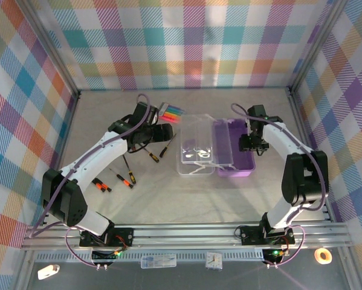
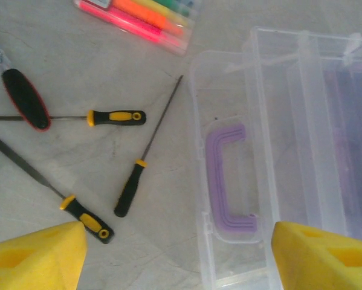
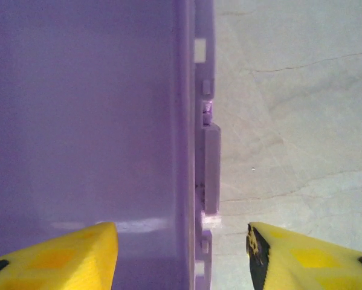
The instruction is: Pack the tool kit
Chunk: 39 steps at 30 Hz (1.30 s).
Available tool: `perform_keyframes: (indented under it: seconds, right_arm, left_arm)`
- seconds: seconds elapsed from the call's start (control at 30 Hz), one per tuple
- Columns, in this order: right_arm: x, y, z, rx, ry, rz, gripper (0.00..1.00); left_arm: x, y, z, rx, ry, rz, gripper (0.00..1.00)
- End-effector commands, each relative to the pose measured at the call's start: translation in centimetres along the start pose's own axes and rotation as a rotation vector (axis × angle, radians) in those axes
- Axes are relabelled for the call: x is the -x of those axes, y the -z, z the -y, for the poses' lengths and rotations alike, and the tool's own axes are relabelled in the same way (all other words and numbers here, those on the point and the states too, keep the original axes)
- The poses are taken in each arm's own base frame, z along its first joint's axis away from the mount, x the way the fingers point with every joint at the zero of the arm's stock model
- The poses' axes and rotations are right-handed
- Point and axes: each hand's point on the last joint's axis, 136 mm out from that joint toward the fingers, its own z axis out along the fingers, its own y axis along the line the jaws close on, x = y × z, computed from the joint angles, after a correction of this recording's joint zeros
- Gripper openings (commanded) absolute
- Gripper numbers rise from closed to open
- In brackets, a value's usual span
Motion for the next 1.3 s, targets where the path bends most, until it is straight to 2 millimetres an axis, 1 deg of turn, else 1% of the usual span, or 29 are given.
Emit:
perform_keyframes:
  seconds: [0.0, 0.07, 0.13, 0.27, 0.3, 0.37, 0.47, 0.5, 0.57, 0.6, 0.7, 0.8, 0.87, 0.97, 1.0, 1.07, 1.27]
  right_arm:
    - [1.4, 4.3, 0.1, 0.008, -0.051, 0.104, 0.63]
    - [1.9, 5.9, 0.1, 0.02, -0.091, 0.157, 0.62]
    - [2.3, 7.3, -0.4, 0.067, -0.13, 0.216, 0.6]
    - [2.5, 9.5, -1.4, 0.173, -0.236, 0.335, 0.57]
    - [2.4, 10.1, -2.0, 0.217, -0.248, 0.354, 0.56]
    - [2.2, 11.2, -2.9, 0.282, -0.263, 0.392, 0.56]
    - [1.9, 12.6, -4.3, 0.394, -0.27, 0.466, 0.65]
    - [1.6, 13.0, -4.7, 0.428, -0.263, 0.483, 0.67]
    - [1.1, 13.3, -5.6, 0.486, -0.231, 0.491, 0.68]
    - [0.8, 13.2, -5.8, 0.5, -0.234, 0.484, 0.68]
    - [0.3, 12.6, -6.5, 0.536, -0.238, 0.437, 0.62]
    - [0.0, 11.6, -6.9, 0.554, -0.25, 0.399, 0.59]
    - [-0.2, 11.1, -7.2, 0.566, -0.251, 0.379, 0.58]
    - [-0.4, 10.3, -7.4, 0.573, -0.259, 0.363, 0.57]
    - [-0.3, 10.1, -7.5, 0.576, -0.259, 0.359, 0.57]
    - [-0.3, 9.8, -7.6, 0.58, -0.26, 0.349, 0.57]
    - [-0.1, 9.0, -8.0, 0.596, -0.27, 0.329, 0.56]
  left_arm:
    - [1.1, 1.6, -2.6, 0.095, 0.051, 0.045, 0.85]
    - [1.6, 1.9, -4.3, 0.147, 0.086, 0.072, 0.87]
    - [2.0, 2.1, -6.3, 0.204, 0.138, 0.093, 0.84]
    - [2.7, 1.9, -11.2, 0.303, 0.27, 0.111, 0.67]
    - [3.1, 1.8, -12.3, 0.327, 0.297, 0.121, 0.63]
    - [4.0, 1.8, -14.6, 0.367, 0.36, 0.131, 0.57]
    - [5.3, 1.2, -18.1, 0.412, 0.416, 0.138, 0.5]
    - [5.4, 0.7, -19.5, 0.446, 0.43, 0.123, 0.49]
    - [5.5, -0.6, -21.9, 0.478, 0.441, 0.069, 0.45]
    - [5.1, -1.7, -23.0, 0.488, 0.457, 0.023, 0.45]
    - [3.5, -5.0, -25.2, 0.489, 0.484, -0.122, 0.43]
    - [1.6, -7.6, -26.4, 0.491, 0.482, -0.21, 0.43]
    - [0.6, -8.6, -26.6, 0.488, 0.477, -0.238, 0.44]
    - [-0.3, -9.5, -26.3, 0.451, 0.488, -0.243, 0.47]
    - [-0.3, -9.7, -25.9, 0.425, 0.49, -0.241, 0.48]
    - [-0.2, -9.4, -25.6, 0.418, 0.496, -0.228, 0.51]
    - [0.6, -7.6, -24.5, 0.411, 0.473, -0.168, 0.56]
